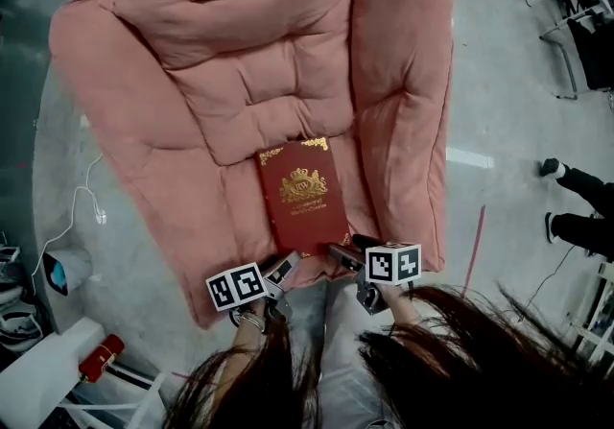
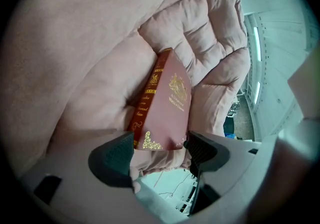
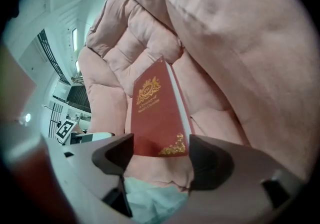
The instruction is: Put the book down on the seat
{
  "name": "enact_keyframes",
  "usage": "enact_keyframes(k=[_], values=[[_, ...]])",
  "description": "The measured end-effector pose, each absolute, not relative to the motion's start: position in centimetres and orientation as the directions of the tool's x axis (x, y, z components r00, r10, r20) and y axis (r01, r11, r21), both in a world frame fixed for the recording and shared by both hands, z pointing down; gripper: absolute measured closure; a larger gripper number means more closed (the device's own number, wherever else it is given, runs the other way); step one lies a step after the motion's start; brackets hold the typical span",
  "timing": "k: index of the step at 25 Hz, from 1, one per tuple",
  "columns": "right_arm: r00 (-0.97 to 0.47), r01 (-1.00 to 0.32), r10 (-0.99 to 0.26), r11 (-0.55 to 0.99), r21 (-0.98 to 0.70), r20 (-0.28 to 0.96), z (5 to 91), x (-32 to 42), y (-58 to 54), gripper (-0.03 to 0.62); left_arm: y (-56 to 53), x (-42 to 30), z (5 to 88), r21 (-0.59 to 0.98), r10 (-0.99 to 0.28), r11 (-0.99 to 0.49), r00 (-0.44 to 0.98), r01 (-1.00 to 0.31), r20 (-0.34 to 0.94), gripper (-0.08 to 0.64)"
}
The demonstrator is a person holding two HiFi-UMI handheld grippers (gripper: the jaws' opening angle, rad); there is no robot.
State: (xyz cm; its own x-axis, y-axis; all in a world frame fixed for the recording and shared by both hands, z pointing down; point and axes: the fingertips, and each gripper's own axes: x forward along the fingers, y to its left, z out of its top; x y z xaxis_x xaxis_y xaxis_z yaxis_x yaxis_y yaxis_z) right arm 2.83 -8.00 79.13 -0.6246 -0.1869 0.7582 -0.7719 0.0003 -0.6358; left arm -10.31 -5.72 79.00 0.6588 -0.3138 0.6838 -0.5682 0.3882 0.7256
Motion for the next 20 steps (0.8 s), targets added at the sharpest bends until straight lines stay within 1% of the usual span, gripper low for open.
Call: enact_keyframes(k=[4,7,9,14,20], values=[[-0.616,-0.773,-0.236,-0.003,-0.635,0.751,77.9,2.4,-8.1,0.252,-6.4,-10.7,78.2,0.737,-0.328,0.371,0.663,-0.565,0.673,0.269],[-0.612,-0.774,-0.260,0.005,-0.633,0.747,77.3,2.2,-8.0,0.252,-6.5,-10.6,77.8,0.743,-0.323,0.338,0.670,-0.578,0.668,0.278],[-0.607,-0.778,-0.269,0.011,-0.628,0.748,77.1,2.2,-8.0,0.252,-6.7,-10.7,77.8,0.739,-0.325,0.331,0.664,-0.587,0.673,0.298],[-0.610,-0.778,-0.271,0.026,-0.628,0.745,76.3,2.0,-7.5,0.253,-6.3,-10.9,77.3,0.727,-0.336,0.328,0.644,-0.604,0.687,0.322],[-0.622,-0.775,-0.271,0.077,-0.627,0.735,75.1,2.2,-6.2,0.254,-5.0,-10.6,76.0,0.718,-0.383,0.334,0.608,-0.611,0.695,0.376]])
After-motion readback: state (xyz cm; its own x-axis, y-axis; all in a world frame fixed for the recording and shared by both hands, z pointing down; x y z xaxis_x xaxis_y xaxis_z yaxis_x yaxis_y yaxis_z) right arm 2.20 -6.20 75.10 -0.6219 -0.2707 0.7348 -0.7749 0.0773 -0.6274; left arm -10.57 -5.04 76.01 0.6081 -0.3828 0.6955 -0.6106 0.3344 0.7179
